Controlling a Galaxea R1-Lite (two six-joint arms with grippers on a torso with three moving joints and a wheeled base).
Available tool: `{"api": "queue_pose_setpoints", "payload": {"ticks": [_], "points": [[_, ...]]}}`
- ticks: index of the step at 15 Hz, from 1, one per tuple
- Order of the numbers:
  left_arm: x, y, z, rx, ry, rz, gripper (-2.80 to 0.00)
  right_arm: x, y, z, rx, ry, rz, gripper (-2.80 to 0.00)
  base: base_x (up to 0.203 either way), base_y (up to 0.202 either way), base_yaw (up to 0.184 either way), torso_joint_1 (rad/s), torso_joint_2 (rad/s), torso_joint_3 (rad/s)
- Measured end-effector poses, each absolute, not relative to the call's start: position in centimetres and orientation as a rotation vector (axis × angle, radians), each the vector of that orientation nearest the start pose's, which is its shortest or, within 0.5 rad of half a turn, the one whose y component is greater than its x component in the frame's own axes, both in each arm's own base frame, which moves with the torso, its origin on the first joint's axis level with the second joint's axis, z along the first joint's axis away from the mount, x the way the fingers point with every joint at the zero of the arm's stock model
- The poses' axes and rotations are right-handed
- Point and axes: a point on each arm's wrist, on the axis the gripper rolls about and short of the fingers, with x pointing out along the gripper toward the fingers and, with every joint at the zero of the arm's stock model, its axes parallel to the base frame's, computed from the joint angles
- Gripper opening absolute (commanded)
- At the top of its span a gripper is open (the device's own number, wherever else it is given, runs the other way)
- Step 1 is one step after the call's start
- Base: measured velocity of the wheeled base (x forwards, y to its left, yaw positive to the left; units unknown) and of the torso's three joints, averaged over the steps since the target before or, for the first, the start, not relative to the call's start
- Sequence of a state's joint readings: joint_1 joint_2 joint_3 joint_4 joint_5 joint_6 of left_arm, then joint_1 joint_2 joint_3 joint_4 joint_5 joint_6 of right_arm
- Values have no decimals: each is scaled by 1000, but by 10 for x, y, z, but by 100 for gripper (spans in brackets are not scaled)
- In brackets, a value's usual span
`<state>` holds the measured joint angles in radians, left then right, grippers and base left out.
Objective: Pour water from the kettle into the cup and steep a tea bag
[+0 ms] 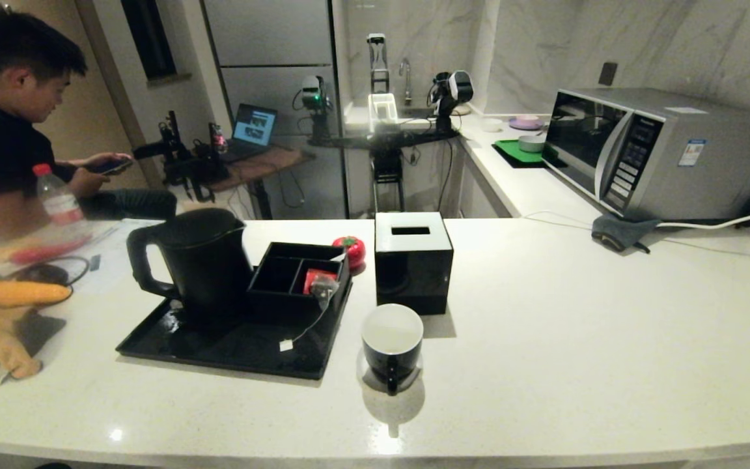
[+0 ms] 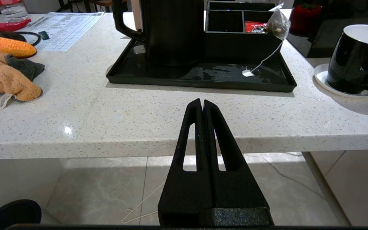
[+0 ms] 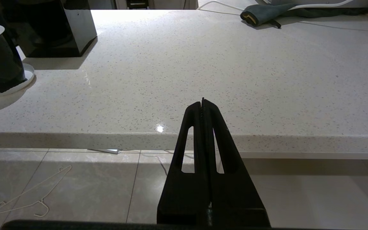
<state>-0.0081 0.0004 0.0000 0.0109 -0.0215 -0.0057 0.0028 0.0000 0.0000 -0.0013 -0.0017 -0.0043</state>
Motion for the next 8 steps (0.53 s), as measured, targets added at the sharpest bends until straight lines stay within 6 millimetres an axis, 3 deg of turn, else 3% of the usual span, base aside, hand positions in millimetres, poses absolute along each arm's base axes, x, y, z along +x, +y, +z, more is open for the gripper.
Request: {"api": "queue_pose_setpoints", "payload": {"ticks": [8], "points": [[-23,0,74,-17,11,-23,-280,-23,0,76,-4,-2,1,-280,0,0,0,0,0,0]]}}
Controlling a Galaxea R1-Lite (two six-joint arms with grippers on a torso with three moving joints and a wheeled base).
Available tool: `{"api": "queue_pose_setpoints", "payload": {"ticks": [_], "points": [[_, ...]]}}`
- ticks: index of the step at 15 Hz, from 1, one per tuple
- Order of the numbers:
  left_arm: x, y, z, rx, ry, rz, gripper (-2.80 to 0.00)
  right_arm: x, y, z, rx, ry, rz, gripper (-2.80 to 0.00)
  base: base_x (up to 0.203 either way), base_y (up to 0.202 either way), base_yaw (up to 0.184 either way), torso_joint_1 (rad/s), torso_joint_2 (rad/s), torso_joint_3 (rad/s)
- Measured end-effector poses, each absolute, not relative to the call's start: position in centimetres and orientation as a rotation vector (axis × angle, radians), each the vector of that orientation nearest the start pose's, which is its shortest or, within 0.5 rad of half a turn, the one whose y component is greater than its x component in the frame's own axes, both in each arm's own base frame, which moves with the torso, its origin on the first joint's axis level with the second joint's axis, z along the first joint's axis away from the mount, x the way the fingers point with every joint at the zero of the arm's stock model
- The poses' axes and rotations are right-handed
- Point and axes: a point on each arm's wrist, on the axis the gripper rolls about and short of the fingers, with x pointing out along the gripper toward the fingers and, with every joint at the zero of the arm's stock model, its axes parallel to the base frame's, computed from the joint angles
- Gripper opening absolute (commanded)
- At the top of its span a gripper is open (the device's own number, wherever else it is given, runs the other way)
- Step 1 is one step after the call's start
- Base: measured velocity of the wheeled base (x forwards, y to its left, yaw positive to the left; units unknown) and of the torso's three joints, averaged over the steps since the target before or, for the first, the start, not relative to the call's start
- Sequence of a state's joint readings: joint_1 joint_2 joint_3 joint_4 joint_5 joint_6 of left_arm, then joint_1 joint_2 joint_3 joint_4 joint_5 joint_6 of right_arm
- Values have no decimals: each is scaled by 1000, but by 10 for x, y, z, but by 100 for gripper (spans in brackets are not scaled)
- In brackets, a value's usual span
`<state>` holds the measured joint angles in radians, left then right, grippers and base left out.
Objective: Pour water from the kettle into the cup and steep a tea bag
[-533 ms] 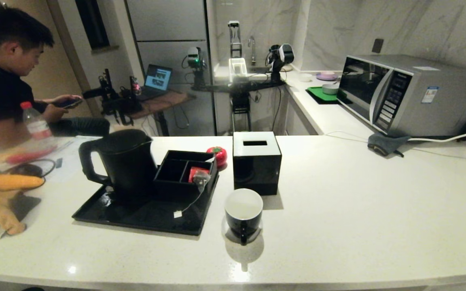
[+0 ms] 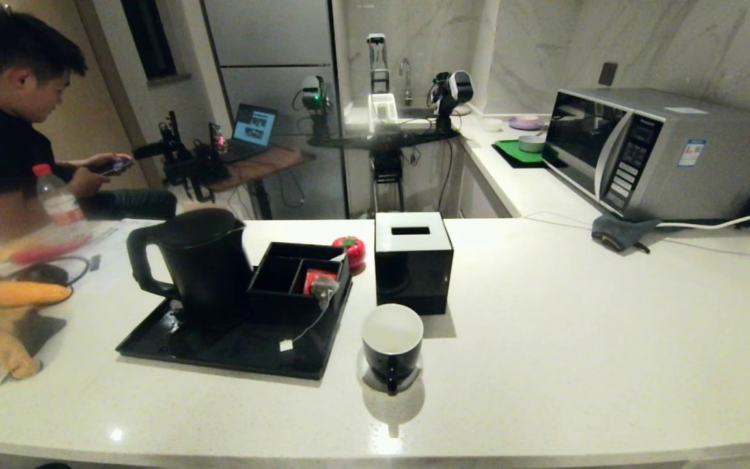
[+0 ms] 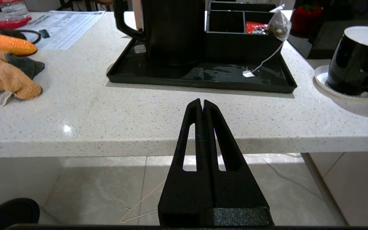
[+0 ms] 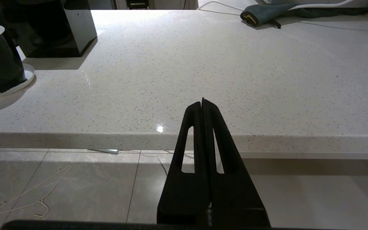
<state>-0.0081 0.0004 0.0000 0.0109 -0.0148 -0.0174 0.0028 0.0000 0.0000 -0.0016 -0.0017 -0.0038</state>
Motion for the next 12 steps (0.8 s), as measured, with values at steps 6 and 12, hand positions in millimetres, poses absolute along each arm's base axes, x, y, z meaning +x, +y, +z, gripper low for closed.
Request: {"api": "queue_pose_setpoints", "payload": {"ticks": [6,12], "points": [[-23,0,75,-21,8,-21,-280,-23,0,76,-4,-1,1,-280,0,0,0,0,0,0],[-31,0,103,-23,-59,-22,-280,-23,0,76,-4,-1,1,-280,0,0,0,0,0,0]]}}
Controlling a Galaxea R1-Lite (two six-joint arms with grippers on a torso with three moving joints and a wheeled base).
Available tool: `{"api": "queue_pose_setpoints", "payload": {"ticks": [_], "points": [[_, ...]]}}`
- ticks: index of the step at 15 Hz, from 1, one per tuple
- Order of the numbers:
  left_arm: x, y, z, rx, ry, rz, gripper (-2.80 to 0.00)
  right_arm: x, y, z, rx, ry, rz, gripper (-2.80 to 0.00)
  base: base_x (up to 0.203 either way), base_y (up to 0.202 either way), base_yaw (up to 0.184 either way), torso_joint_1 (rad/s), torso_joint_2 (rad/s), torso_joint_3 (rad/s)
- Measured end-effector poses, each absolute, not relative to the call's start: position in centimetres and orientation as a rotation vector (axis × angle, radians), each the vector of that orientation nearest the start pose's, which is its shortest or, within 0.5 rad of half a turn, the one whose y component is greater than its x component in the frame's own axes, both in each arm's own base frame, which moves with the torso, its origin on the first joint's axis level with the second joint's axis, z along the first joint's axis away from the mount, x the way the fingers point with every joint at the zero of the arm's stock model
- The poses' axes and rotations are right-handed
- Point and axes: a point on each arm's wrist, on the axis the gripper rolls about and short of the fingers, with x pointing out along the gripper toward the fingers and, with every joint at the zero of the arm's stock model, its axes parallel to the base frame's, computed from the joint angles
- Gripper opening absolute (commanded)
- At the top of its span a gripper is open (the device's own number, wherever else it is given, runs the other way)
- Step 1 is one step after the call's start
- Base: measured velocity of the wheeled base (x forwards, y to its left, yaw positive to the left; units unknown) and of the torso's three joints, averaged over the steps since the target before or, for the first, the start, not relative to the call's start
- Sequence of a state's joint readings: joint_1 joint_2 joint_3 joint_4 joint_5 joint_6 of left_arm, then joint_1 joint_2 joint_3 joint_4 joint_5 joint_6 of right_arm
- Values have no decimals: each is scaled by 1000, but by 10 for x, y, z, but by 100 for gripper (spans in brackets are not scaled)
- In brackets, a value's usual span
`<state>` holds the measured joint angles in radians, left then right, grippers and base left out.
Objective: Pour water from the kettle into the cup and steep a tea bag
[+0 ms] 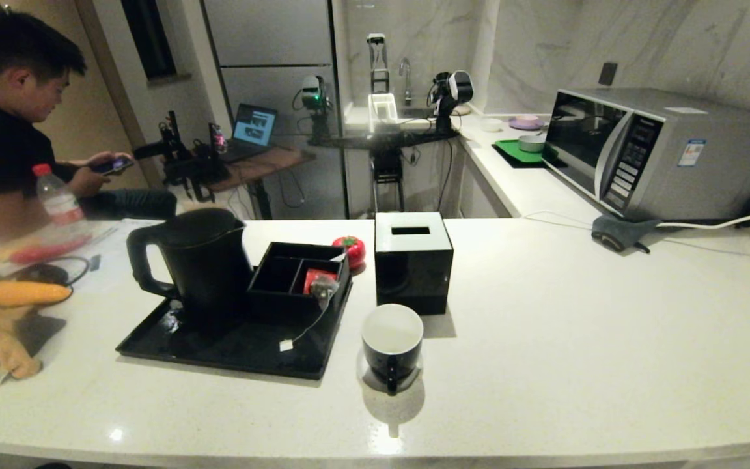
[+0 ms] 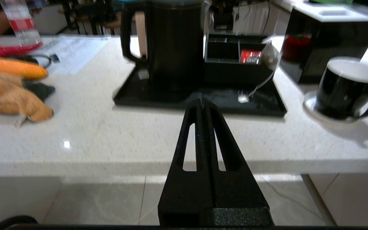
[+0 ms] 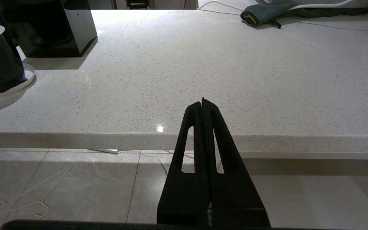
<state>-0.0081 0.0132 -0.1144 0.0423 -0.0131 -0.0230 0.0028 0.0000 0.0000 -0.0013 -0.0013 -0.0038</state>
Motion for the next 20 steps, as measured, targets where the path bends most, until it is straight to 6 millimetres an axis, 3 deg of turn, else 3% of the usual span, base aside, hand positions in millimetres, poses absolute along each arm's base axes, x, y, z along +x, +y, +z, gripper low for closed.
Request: {"api": "queue_pose_setpoints", "payload": {"ticks": [3,6,9,12,16,20], "points": [[-26,0,126,-24,-35,-12,-280,-23,0,76,-4,-1,1,-280,0,0,0,0,0,0],[-2,1,158,-24,13,15,-280,-23,0,76,-4,-2,1,-280,0,0,0,0,0,0],[39,1,190,-24,46,56,-280,-23,0,76,-4,-1,1,-280,0,0,0,0,0,0],[96,5,212,-24,45,144,-280,-23,0,76,-4,-1,1,-280,0,0,0,0,0,0],[176,29,217,-25,51,276,-280,-23,0,76,-4,-1,1,-280,0,0,0,0,0,0],[234,66,193,-23,35,349,-280,-23,0,76,-4,-1,1,-280,0,0,0,0,0,0]]}}
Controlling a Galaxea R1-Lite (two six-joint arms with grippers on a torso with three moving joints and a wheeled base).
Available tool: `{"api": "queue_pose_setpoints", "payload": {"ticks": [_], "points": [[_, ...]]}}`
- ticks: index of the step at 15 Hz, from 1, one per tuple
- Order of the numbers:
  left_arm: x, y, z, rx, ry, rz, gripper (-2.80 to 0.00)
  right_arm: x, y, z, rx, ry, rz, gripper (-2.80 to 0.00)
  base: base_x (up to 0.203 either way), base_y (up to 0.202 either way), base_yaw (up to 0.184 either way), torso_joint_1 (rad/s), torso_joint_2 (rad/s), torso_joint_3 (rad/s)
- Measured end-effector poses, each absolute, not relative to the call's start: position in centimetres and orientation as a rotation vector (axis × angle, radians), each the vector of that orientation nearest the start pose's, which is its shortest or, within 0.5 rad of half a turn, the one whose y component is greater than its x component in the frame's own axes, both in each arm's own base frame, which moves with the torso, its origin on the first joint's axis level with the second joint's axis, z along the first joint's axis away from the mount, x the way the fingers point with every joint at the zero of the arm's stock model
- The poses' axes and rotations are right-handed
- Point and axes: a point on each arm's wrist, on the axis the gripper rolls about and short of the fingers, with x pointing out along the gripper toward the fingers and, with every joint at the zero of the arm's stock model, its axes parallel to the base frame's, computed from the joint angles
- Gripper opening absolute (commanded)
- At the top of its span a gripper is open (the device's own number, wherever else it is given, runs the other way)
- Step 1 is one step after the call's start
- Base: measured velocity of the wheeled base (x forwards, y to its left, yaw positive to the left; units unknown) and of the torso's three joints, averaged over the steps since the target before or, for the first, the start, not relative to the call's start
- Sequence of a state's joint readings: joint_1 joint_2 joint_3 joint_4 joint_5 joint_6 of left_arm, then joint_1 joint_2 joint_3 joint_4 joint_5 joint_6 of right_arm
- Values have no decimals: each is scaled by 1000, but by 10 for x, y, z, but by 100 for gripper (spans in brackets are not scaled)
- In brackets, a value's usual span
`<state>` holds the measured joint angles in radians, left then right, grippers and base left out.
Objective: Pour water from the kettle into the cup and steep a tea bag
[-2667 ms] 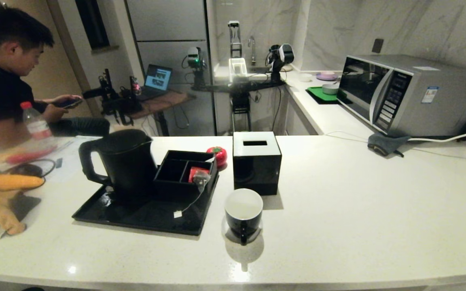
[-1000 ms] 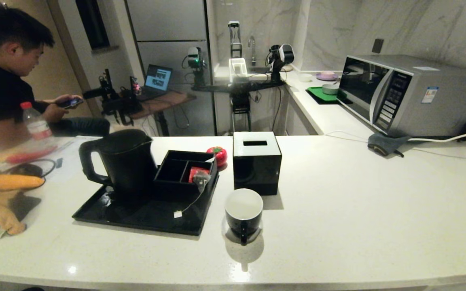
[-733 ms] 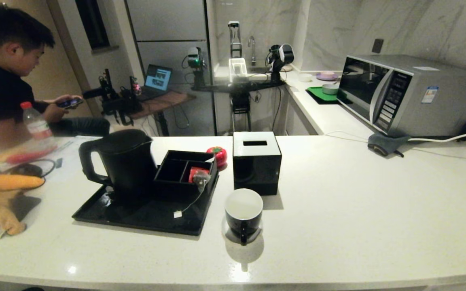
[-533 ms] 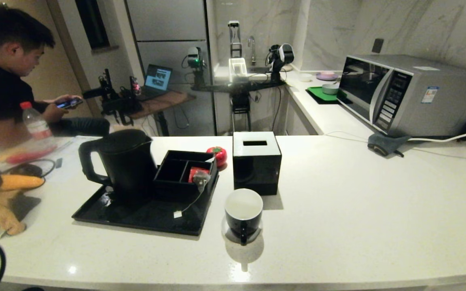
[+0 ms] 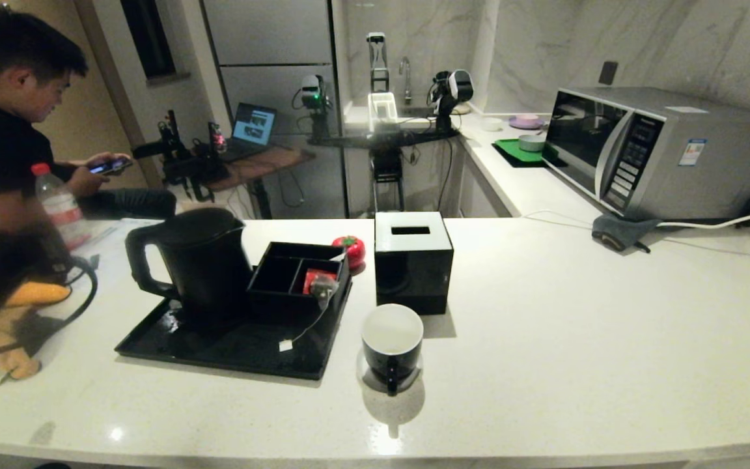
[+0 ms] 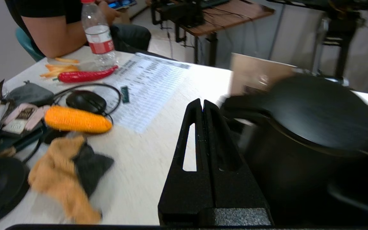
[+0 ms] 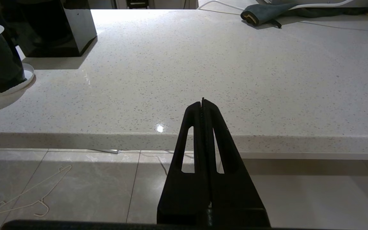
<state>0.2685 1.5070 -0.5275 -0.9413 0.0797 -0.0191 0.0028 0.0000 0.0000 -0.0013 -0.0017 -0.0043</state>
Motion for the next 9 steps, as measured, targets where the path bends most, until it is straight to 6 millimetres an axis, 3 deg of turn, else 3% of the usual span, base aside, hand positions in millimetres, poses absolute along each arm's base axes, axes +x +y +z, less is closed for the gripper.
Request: {"api": "queue_pose_setpoints", "payload": {"ticks": [1,4,9], "points": [[244,76,184,-21,29,358,0,-23,0,76,-4,-1,1,-280,0,0,0,0,0,0],[261,95,152,-23,39,362,0,-23,0,76,-4,-1,1,-280,0,0,0,0,0,0],[259,96,108,-26,86,301,0,-23,0,76,-4,-1,1,-280,0,0,0,0,0,0]]}}
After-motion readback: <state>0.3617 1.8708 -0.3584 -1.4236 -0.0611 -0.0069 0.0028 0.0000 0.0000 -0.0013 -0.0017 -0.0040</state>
